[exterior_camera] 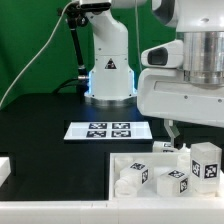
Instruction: Assemble one leg
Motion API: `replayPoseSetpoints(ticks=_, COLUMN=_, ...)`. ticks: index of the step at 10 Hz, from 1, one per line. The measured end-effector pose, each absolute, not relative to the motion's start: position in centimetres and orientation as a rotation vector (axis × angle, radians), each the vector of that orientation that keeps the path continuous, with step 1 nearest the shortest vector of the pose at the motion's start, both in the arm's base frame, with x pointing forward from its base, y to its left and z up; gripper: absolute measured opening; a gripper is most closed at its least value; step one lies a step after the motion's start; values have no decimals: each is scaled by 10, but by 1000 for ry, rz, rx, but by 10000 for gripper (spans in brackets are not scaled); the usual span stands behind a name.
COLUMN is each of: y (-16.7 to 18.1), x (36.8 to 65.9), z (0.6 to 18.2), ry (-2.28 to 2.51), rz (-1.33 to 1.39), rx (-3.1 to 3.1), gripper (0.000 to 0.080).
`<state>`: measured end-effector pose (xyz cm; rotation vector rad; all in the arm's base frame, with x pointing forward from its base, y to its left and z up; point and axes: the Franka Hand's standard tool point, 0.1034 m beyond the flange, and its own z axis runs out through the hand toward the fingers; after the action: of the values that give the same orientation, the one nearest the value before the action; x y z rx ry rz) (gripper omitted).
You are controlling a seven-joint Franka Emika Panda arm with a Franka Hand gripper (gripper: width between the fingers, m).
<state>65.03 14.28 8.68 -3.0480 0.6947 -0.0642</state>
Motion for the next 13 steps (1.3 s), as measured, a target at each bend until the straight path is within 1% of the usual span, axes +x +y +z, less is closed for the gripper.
replayPoseSetpoints(ticks=3, y=141, x=653, z=84, ry=281, rz=-41, rx=-3124, gripper=649)
replayPoseSetpoints(ticks=6, y=150, x=653, z=86, ry=19, rz=-49, rx=-3145, gripper=649)
replayPoseSetpoints(ticks=7, y=151, x=653, z=86, ry=-48, rz=-50, rx=-3146, gripper=649)
replayPoseSetpoints(ticks=8, y=149, x=654, z=86, ry=-215, rz=-53, rx=-3147, gripper=649)
replayPoseSetpoints(ticks=9, y=148, x=654, z=86, ry=-237, rz=-54, rx=-3147, gripper=649)
replayPoseSetpoints(ticks=10, y=148, x=654, z=86, ry=-231, rz=-54, rx=-3148, gripper=548)
replayPoseSetpoints(ticks=11, y=148, x=654, z=86, ry=-231, rz=-54, rx=-3148, gripper=398)
replayPoseSetpoints(ticks=12, y=148, x=654, z=86, ry=-230, rz=-54, rx=-3148, gripper=398)
replayPoseSetpoints(ticks=13, y=148, x=654, z=86, ry=-227, rz=-54, rx=-3148, gripper=281)
